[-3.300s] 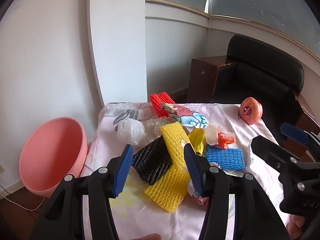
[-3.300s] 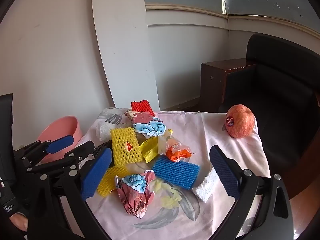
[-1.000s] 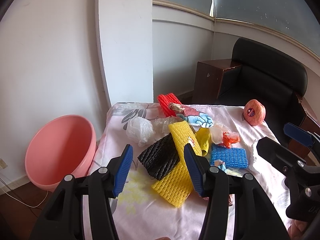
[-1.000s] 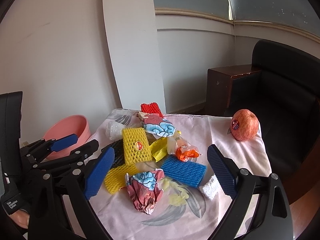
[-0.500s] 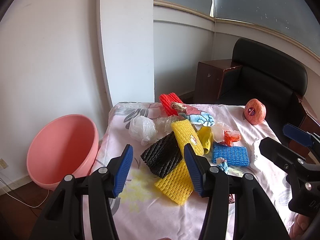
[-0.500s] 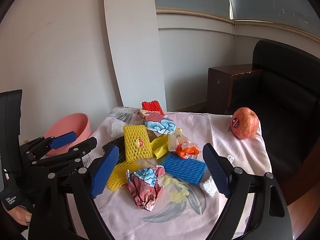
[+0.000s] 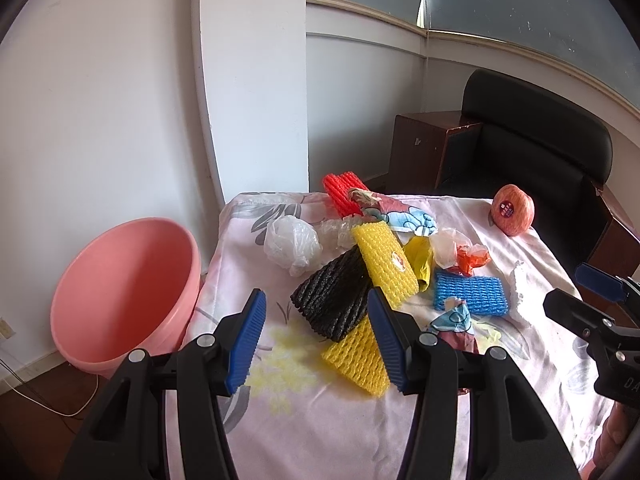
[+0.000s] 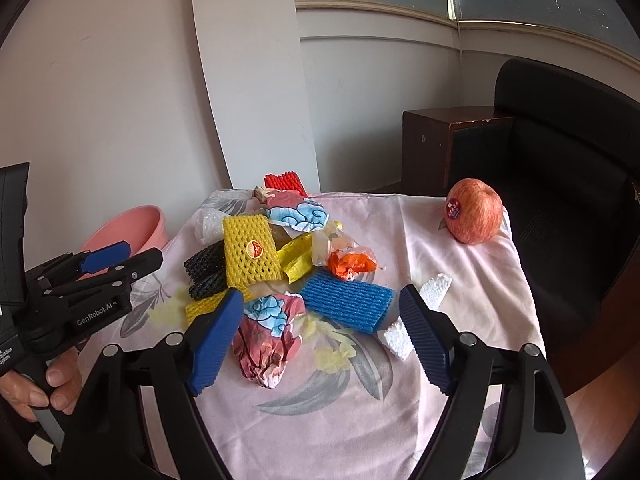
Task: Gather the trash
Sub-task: 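Grasp the yellow foam net with the left tool while the right tool grasps the patterned wrapper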
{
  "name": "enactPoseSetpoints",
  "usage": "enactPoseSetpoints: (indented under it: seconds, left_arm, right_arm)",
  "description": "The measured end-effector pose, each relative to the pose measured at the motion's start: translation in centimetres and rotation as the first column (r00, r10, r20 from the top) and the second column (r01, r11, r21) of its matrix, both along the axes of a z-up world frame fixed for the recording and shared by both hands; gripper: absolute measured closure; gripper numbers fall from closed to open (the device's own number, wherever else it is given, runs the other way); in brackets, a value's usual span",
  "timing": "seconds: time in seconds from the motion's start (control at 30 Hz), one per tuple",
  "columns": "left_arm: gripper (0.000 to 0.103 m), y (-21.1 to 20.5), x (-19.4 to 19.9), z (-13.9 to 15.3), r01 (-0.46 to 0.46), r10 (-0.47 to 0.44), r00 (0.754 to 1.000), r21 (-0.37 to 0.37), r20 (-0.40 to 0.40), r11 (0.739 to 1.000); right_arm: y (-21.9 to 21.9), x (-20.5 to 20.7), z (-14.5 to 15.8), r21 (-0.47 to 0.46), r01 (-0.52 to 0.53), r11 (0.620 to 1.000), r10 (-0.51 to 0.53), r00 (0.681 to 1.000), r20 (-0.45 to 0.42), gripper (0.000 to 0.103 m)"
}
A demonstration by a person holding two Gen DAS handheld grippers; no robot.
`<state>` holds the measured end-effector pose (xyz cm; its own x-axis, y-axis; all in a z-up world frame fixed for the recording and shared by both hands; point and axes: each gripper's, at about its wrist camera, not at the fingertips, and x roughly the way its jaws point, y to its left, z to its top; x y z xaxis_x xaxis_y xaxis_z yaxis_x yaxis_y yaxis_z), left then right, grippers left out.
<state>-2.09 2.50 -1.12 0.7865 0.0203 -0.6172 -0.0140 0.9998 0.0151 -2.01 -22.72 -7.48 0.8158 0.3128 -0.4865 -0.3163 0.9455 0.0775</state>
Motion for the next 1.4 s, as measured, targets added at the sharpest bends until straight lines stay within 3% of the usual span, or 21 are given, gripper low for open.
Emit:
enactPoseSetpoints:
  seconds: [0.23, 0.4, 0.7, 0.8, 0.97, 1.07, 1.4]
  left_arm:
    - [0.050, 0.9, -1.2, -2.0, 0.066, -0.068, 0.996, -0.032, -0.053, 0.997]
    - [0.050, 0.5, -1.6, -3.8, 0.122, -0.131, 0.984, -0.072, -0.123, 0.990]
    - [0.050, -1.8, 1.1, -5.9, 0.170, -0.190, 0.957, -0.109, -0.217, 0.979]
    - [0.050, -2.5, 2.1, -6.7, 0.165, -0.181, 0.950, -0.084, -0.256, 0.983]
    - [0.080, -3.1, 2.8, -7.6, 0.159, -0.173, 0.941, -0.069, -0.291, 0.985]
    - [0.089, -3.0, 2.5, -7.6, 0.172, -0.188, 0.940, -0.082, -0.284, 0.982]
    - [0.091, -1.4, -0.8, -6.1, 0.189, -0.205, 0.952, -0.089, -0.229, 0.978]
  right_arm:
    - [-1.2, 0.4, -1.6, 0.049, -0.006, 0.999, 0.009, 0.997, -0.072, 0.032]
    - [-0.9, 0.7, -2.6, 0.074, -0.037, 0.997, 0.044, 0.993, -0.107, 0.033]
    - [0.0, 0.8, -3.3, 0.094, -0.096, 0.991, 0.108, 0.986, -0.130, 0.043]
    - [0.0, 0.9, -3.3, 0.099, -0.104, 0.990, 0.117, 0.984, -0.135, 0.044]
    - [0.0, 1.2, -3.7, 0.112, -0.109, 0.988, 0.126, 0.980, -0.155, 0.044]
    - [0.4, 1.5, -3.8, 0.115, -0.123, 0.986, 0.140, 0.977, -0.162, 0.044]
    - [3.4, 2.1, -3.8, 0.099, -0.182, 0.978, 0.197, 0.965, -0.175, 0.044]
